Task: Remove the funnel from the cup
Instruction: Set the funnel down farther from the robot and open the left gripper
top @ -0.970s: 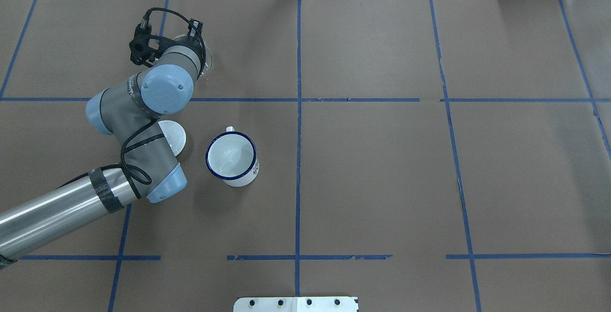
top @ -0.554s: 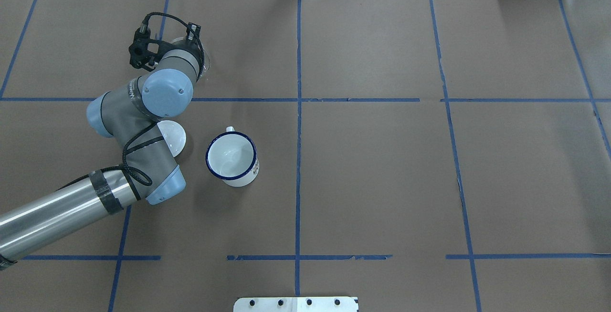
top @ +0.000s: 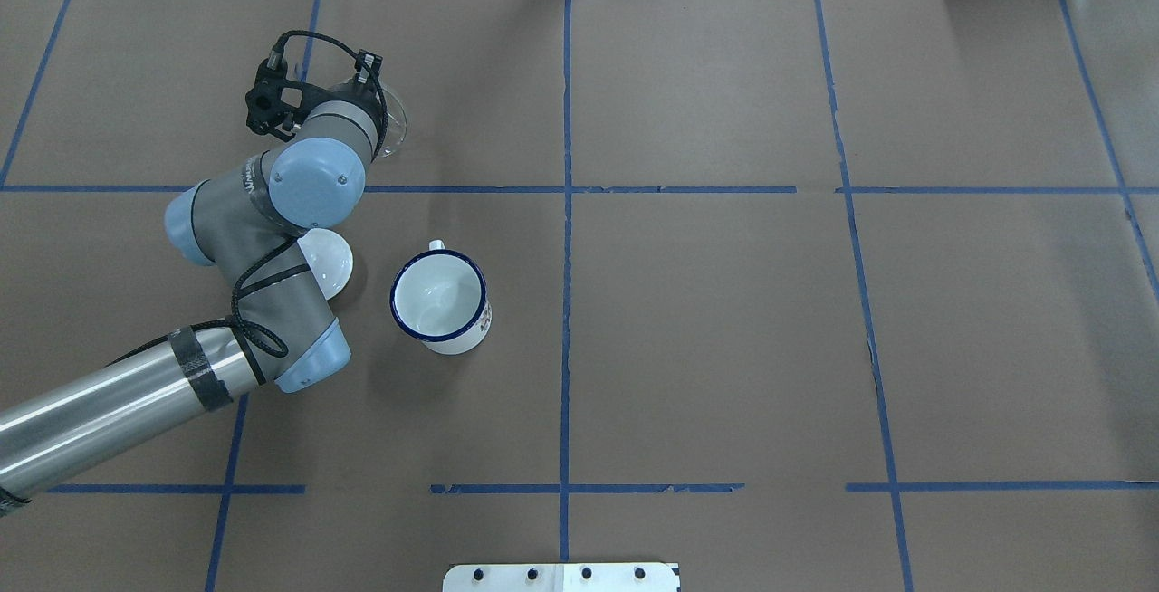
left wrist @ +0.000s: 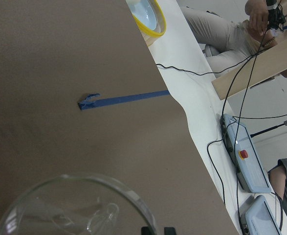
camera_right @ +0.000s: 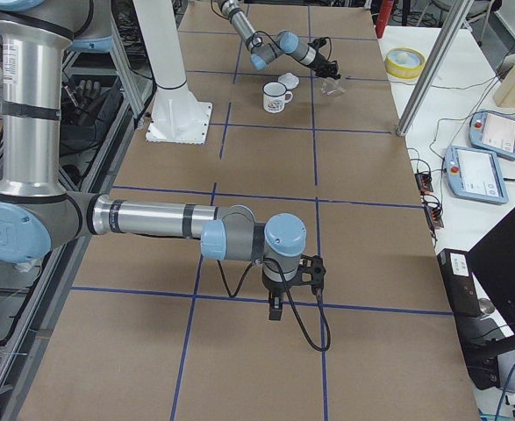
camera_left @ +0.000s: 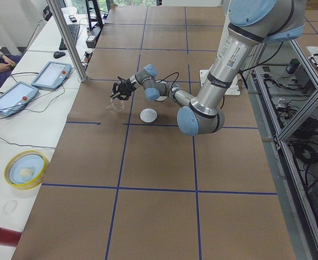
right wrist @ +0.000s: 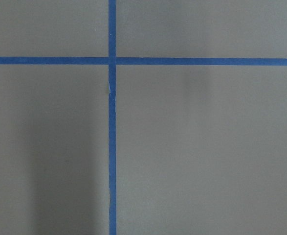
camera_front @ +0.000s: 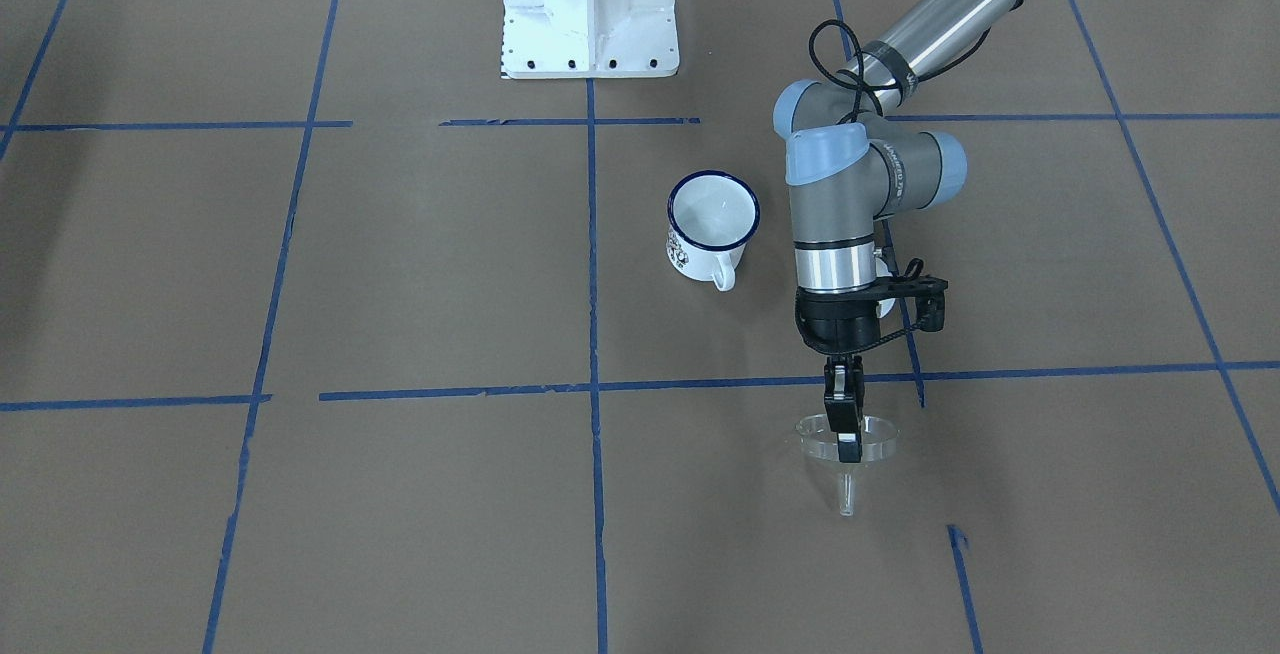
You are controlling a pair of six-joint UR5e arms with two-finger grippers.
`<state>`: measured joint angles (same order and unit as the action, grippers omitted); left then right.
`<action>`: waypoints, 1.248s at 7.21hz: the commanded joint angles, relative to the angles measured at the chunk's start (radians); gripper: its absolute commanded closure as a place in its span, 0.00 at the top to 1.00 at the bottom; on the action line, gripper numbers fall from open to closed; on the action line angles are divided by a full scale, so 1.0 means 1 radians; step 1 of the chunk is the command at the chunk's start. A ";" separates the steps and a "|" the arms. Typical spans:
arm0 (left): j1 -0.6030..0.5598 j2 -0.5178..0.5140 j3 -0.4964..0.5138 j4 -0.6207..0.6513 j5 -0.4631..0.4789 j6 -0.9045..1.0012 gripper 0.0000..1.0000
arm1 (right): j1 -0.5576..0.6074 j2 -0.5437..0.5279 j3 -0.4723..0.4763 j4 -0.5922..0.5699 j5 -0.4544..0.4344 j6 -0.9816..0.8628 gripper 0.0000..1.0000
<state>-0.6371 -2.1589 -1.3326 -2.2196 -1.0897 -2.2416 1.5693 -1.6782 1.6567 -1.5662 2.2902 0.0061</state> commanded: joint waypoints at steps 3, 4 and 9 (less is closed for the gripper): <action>0.004 0.033 -0.060 -0.083 -0.009 0.179 1.00 | 0.000 0.000 0.000 0.000 0.000 0.000 1.00; -0.001 0.075 -0.160 -0.068 -0.038 0.213 1.00 | 0.000 0.000 0.000 0.000 0.000 0.000 1.00; -0.045 0.289 -0.471 0.111 -0.532 0.645 1.00 | 0.000 0.000 0.000 0.000 0.000 0.000 1.00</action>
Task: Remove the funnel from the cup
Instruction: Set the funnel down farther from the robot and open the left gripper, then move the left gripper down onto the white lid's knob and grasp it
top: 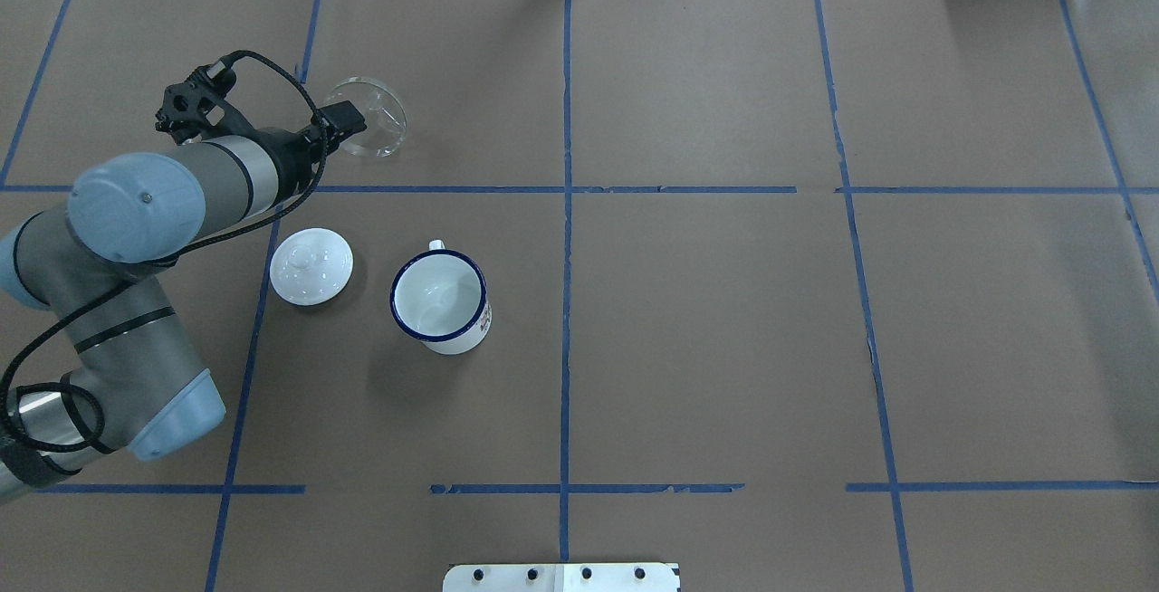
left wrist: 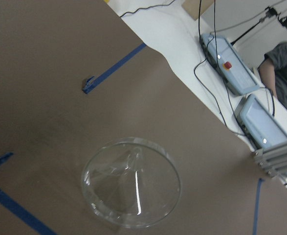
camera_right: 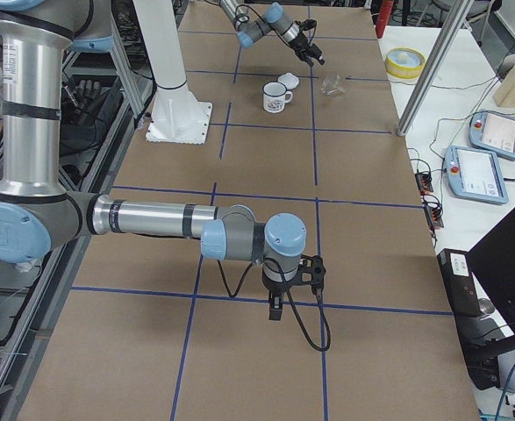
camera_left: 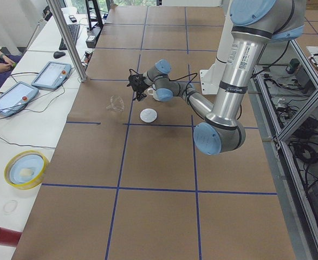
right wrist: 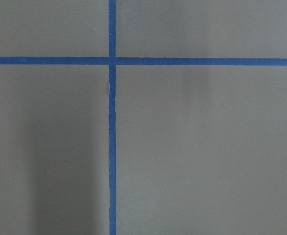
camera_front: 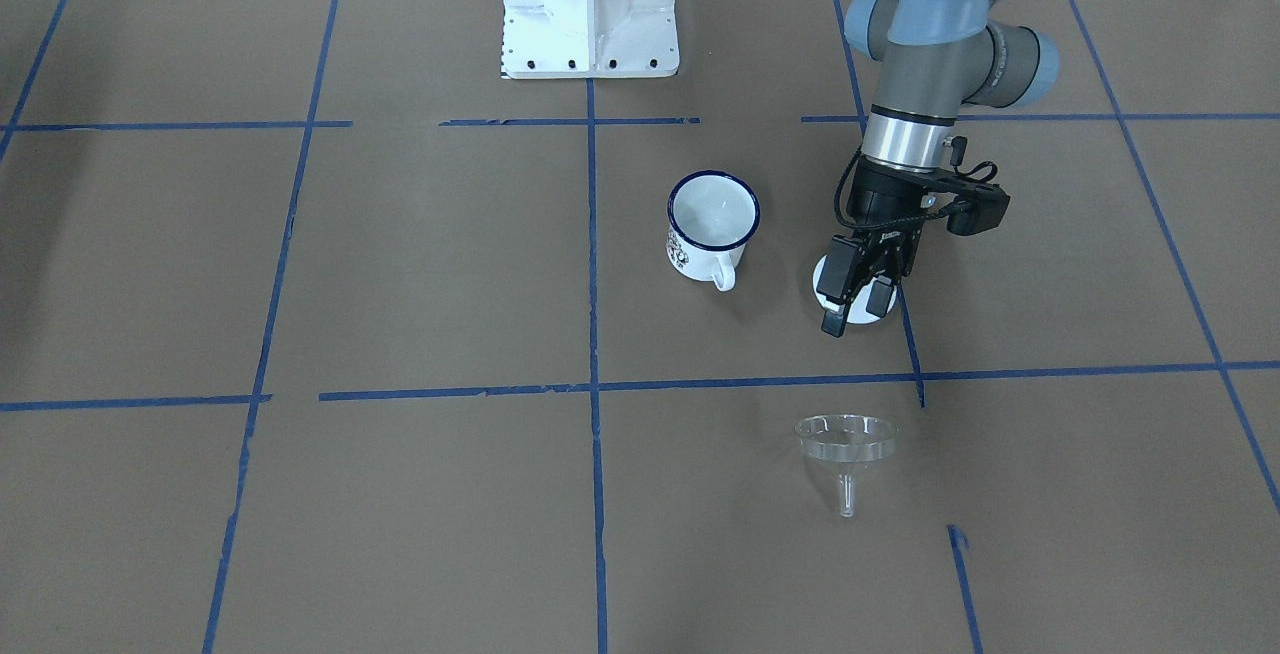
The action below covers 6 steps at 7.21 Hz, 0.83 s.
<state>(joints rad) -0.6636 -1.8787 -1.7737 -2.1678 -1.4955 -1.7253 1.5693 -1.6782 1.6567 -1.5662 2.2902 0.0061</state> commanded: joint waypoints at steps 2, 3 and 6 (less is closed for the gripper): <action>-0.027 0.004 -0.044 0.150 -0.225 0.335 1.00 | 0.000 0.000 0.000 0.000 0.000 0.000 1.00; -0.055 0.004 -0.058 0.193 -0.292 0.413 1.00 | 0.000 0.000 0.000 0.000 0.000 0.000 1.00; -0.082 0.001 -0.053 0.319 -0.422 0.577 1.00 | 0.000 0.000 0.000 0.000 0.000 0.000 1.00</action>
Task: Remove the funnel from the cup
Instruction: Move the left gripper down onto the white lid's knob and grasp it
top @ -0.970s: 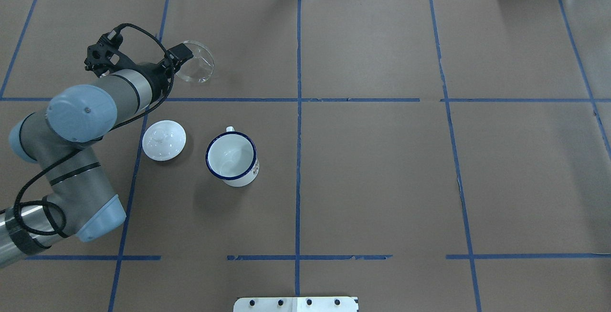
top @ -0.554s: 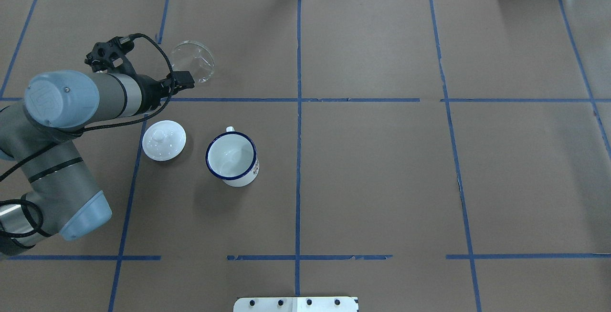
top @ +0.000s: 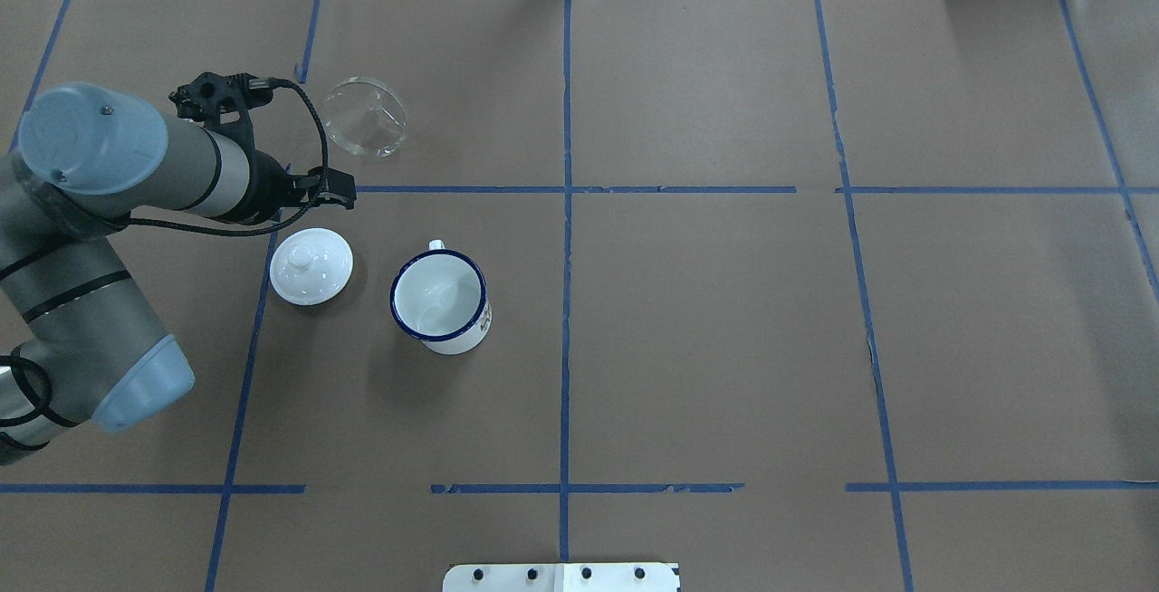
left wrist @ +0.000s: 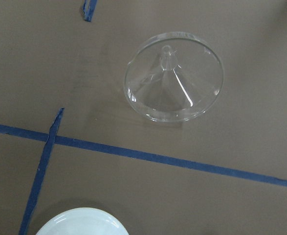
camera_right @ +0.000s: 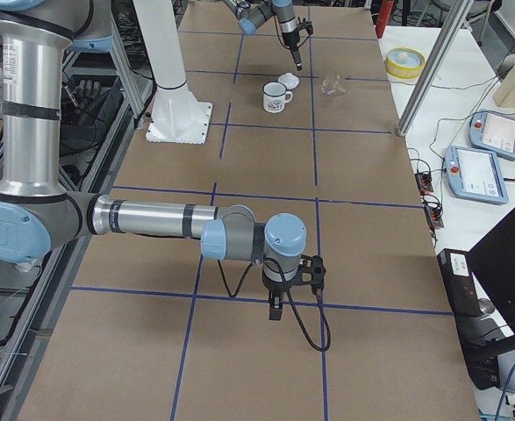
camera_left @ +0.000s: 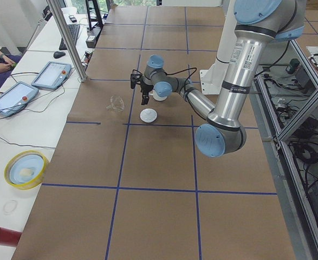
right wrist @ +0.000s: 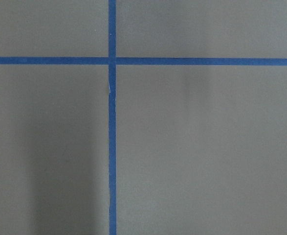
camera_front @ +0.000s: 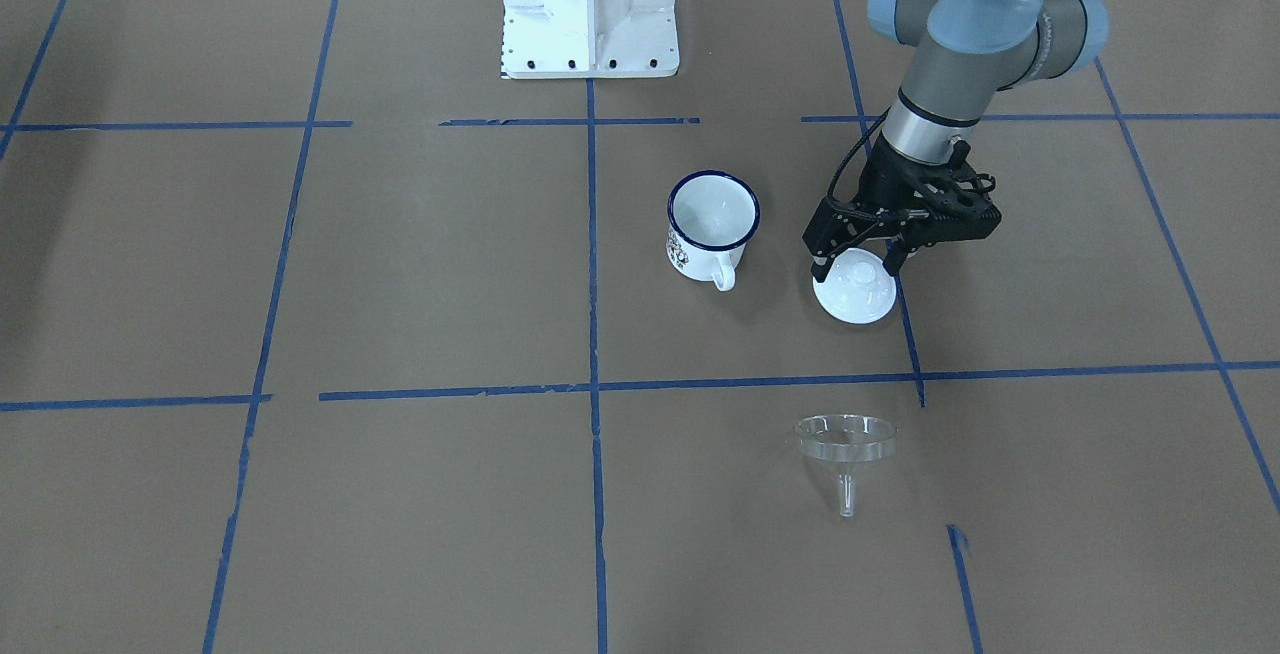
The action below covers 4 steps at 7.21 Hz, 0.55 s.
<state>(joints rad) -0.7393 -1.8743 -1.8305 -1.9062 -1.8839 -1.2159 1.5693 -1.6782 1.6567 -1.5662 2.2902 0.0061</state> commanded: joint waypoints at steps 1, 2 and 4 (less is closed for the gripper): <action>-0.005 -0.009 0.013 0.115 -0.064 0.117 1.00 | 0.000 0.000 0.000 0.000 0.000 0.000 1.00; -0.005 -0.011 0.014 0.152 -0.082 0.184 1.00 | 0.000 0.000 0.000 0.000 0.000 0.000 1.00; -0.003 -0.023 0.046 0.157 -0.084 0.202 1.00 | 0.000 0.000 0.000 0.000 0.000 0.000 1.00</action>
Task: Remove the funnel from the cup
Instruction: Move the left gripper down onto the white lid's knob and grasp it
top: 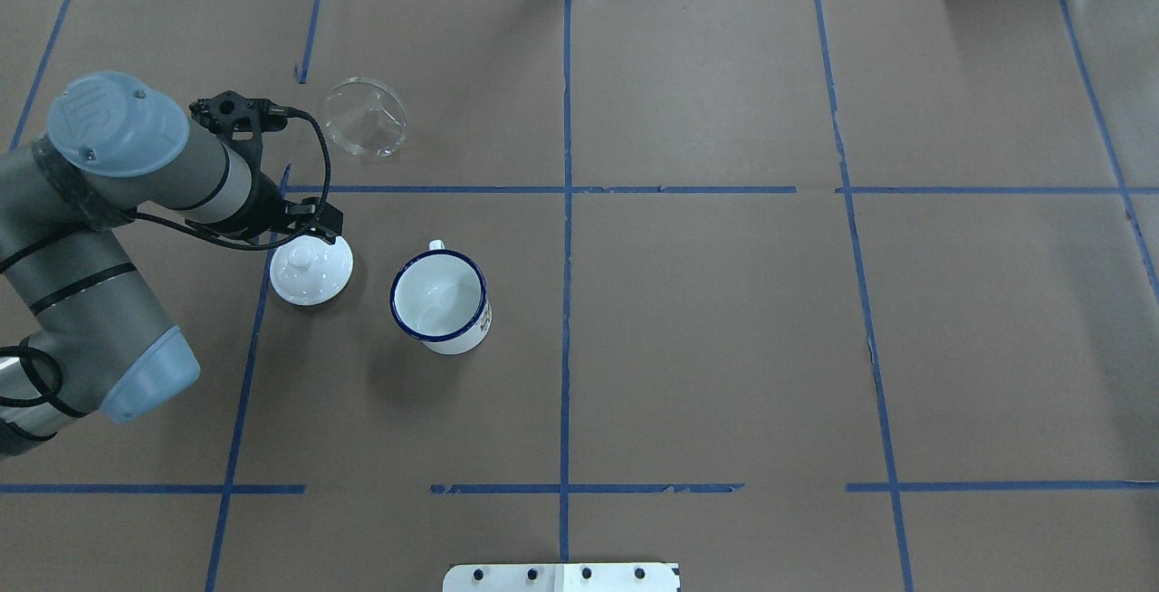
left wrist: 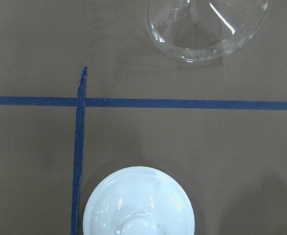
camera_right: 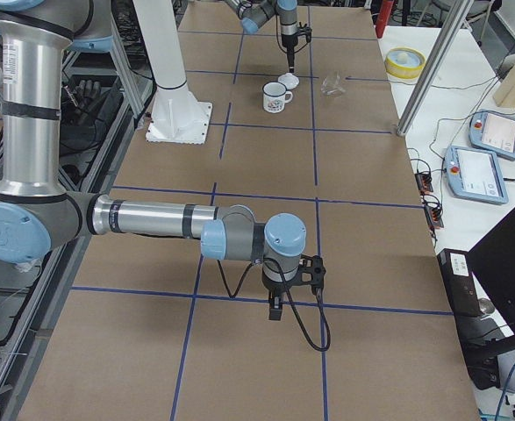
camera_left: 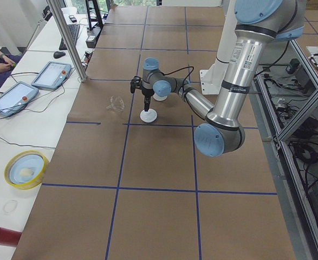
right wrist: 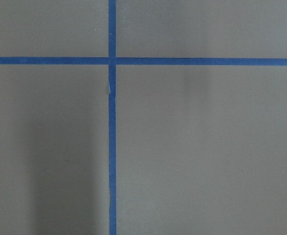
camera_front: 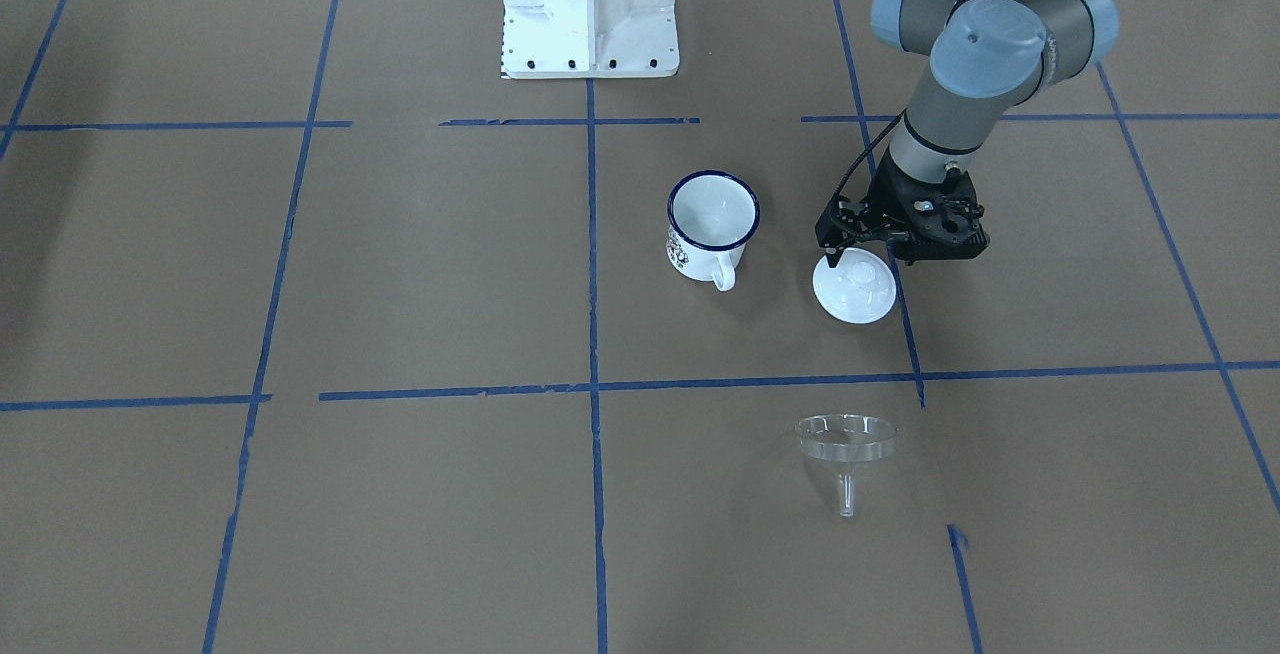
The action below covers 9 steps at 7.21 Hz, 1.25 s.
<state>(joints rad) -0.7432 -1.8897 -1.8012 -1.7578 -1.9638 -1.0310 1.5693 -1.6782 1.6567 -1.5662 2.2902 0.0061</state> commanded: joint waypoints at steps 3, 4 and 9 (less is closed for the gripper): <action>0.002 -0.049 0.095 -0.002 -0.007 0.017 0.98 | 0.000 0.000 0.000 0.000 0.000 0.000 1.00; 0.002 -0.049 0.094 0.000 -0.009 0.017 0.94 | 0.000 0.000 0.000 0.000 0.000 0.000 1.00; 0.004 -0.034 0.094 0.009 -0.009 0.019 0.86 | 0.000 0.000 0.000 0.000 0.000 0.000 1.00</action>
<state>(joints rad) -0.7405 -1.9247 -1.7090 -1.7489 -1.9727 -1.0130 1.5693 -1.6782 1.6567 -1.5662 2.2902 0.0061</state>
